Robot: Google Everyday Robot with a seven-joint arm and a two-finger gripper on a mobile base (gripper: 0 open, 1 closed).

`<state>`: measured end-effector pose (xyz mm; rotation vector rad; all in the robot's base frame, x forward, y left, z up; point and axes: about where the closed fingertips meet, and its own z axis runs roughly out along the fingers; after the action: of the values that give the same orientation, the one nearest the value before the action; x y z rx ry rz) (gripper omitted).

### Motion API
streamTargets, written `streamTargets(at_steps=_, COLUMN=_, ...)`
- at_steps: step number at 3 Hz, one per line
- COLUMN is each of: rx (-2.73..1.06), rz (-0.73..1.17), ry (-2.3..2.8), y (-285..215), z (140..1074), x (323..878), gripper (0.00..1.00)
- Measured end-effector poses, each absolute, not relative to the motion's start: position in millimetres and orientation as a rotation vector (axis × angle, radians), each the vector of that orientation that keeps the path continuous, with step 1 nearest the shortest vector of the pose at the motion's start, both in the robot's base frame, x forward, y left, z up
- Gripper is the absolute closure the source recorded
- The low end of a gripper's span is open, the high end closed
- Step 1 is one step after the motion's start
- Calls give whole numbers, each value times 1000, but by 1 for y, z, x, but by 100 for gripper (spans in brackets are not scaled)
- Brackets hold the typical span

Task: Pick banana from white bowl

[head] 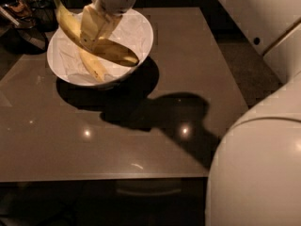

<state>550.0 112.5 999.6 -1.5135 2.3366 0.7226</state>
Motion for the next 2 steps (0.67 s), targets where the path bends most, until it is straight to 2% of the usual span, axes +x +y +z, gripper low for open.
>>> streamTargets(at_steps=1, rx=-1621, rz=798, ry=2295, y=135, z=998, x=522, gripper=100)
streamTargets(at_steps=2, rx=-1613, rz=798, ry=2289, y=138, z=998, x=524, gripper=100)
